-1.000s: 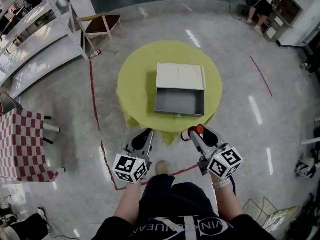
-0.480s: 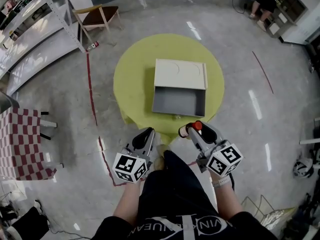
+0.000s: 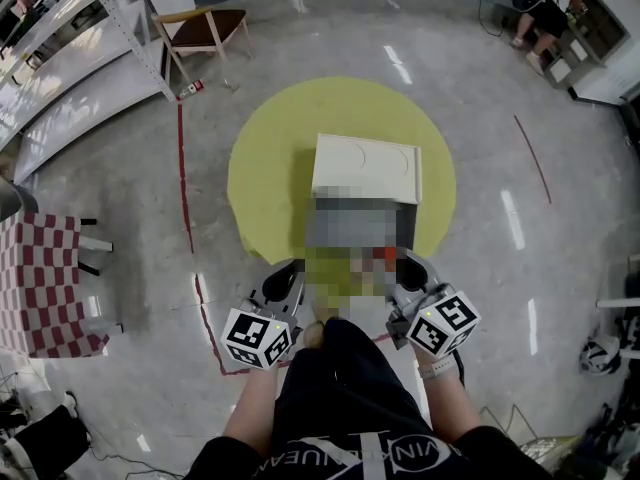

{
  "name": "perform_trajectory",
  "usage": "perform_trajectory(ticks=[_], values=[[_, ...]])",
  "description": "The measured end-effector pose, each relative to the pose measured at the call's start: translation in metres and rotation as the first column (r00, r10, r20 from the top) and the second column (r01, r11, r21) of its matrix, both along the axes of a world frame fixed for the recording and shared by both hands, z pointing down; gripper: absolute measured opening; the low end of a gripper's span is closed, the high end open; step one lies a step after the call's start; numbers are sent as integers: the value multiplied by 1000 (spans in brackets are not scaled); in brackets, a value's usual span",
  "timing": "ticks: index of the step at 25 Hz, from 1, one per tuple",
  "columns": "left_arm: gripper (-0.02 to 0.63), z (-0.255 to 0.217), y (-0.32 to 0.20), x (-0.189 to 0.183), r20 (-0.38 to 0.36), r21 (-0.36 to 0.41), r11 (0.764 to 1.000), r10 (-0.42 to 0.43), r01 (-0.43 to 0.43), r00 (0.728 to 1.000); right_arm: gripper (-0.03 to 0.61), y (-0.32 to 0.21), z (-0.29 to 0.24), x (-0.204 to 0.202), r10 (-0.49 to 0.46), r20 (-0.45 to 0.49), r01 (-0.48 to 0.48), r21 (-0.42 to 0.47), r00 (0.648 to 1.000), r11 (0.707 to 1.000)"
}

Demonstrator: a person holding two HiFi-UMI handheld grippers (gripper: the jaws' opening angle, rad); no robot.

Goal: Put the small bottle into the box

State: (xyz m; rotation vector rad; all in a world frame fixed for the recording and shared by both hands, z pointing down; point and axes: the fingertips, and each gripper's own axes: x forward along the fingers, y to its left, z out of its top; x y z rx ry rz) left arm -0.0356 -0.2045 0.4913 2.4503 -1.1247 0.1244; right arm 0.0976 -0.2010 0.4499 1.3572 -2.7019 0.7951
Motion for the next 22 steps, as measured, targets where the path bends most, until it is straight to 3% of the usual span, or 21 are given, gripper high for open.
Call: perform_trajectory(ticks=[15, 22], values=[[28, 12, -26, 5, 1, -25, 1000, -1, 1, 1000, 149, -49, 8, -2, -2, 29, 3, -34, 1000, 999], [28, 19, -35, 6, 10, -35, 999, -1, 2, 1000, 149, -65, 23, -1, -10, -92, 5, -61, 996, 998]])
